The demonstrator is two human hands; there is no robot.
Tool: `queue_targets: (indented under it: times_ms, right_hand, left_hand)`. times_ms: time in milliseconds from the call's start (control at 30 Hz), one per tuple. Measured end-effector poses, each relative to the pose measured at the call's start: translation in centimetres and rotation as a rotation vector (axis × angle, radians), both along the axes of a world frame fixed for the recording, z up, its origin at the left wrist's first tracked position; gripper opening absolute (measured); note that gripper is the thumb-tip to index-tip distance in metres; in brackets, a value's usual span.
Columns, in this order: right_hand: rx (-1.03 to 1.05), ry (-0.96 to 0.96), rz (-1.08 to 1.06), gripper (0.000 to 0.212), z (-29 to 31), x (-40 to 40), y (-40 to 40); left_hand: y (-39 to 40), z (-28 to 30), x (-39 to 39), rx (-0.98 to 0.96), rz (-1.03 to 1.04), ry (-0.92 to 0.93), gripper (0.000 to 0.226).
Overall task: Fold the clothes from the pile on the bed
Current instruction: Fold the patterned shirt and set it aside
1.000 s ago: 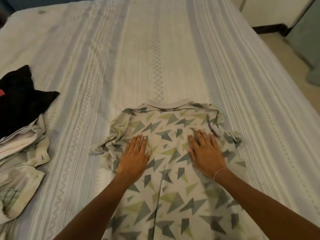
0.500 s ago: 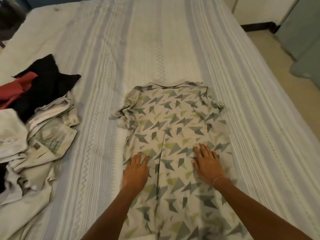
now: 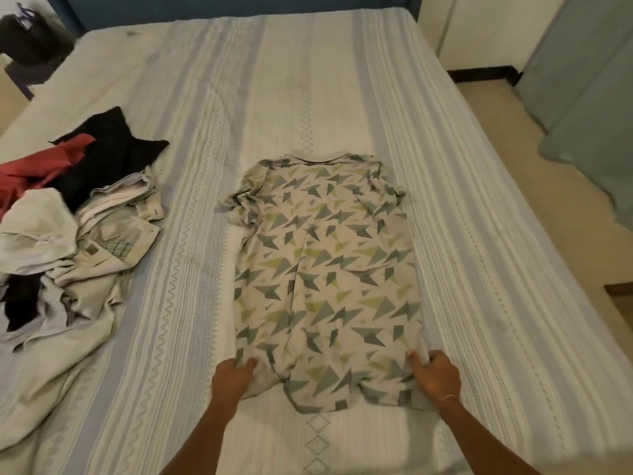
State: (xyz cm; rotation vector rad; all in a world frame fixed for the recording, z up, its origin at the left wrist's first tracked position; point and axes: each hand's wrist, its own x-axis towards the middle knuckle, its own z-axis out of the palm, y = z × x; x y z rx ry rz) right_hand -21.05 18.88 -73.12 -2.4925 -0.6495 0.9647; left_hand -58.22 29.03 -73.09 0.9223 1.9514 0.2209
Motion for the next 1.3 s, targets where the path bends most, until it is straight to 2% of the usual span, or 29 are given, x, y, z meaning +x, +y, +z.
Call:
queue_targets:
  times_ms: [67, 133, 200, 333, 433, 533, 633, 733, 800, 867, 967, 1033, 1133, 1233, 1300]
  right_hand:
    - [0.008, 0.110, 0.042, 0.026, 0.2, 0.2, -0.9]
    - [0.065, 0.227, 0.065, 0.017, 0.7, 0.5, -1.7]
    - [0.147, 0.256, 0.053, 0.017, 1.7, 1.0, -2.4]
    - [0.169, 0.112, 0.072, 0.028, 3.2, 3.9, -2.9]
    - [0.168, -0.040, 0.073, 0.038, 4.0, 6.6, -3.1]
    - [0.135, -0.131, 0.066, 0.044, 4.6, 7.7, -3.3]
    - [0.083, 0.032, 0.040, 0.044, 3.5, 7.7, -3.9]
    - [0.087, 0.365, -0.056, 0.023, 2.4, 7.7, -4.8]
    - [0.078, 0.454, -0.121, 0.019, 2.1, 8.0, -5.6]
    - [0.084, 0.396, -0.193, 0.023, 1.8, 8.4, -6.1]
    - [0.029, 0.162, -0.173, 0.034, 1.8, 8.0, -6.3]
    - [-0.057, -0.034, -0.031, 0.041, 2.0, 7.2, -5.8]
    - [-0.100, -0.204, 0.142, 0.054, 2.7, 6.1, -4.2]
    - [-0.056, -0.317, 0.282, 0.054, 3.0, 5.1, -1.5]
    - [0.020, -0.294, 0.328, 0.050, 3.8, 4.6, 0.9]
  left_hand:
    - [-0.9, 1.2, -0.6, 0.016, 0.003, -0.158, 0.028]
    - [-1.2, 2.1, -1.3, 0.051, -0.052, -0.155, 0.017]
    - [-1.1, 2.6, -2.1, 0.119, -0.074, -0.095, 0.018]
    - [-0.2, 3.3, -5.2, 0.261, -0.089, 0.069, 0.029]
    - [0.3, 3.6, -7.6, 0.297, -0.108, 0.151, 0.043]
    - [-0.1, 3.3, -8.6, 0.283, -0.111, 0.163, 0.046]
    - [-1.0, 2.0, -8.9, 0.223, -0.138, 0.159, 0.042]
    - [-2.0, 0.5, -9.2, 0.106, -0.168, 0.138, 0.028]
    - [-2.5, 0.0, -9.4, 0.073, -0.156, 0.155, 0.025]
    - [-2.8, 0.0, -9.4, 0.089, -0.128, 0.191, 0.024]
    - [-2.9, 0.5, -9.2, 0.120, -0.184, 0.262, 0.019]
    - [-2.6, 1.2, -8.6, 0.129, -0.300, 0.339, 0.022]
    - [-1.1, 2.5, -6.3, 0.183, -0.546, 0.571, 0.052]
    - [1.4, 4.6, -1.9, 0.338, -0.717, 0.552, 0.059]
    - [3.5, 5.9, 1.9, 0.407, -0.856, 0.528, 0.059]
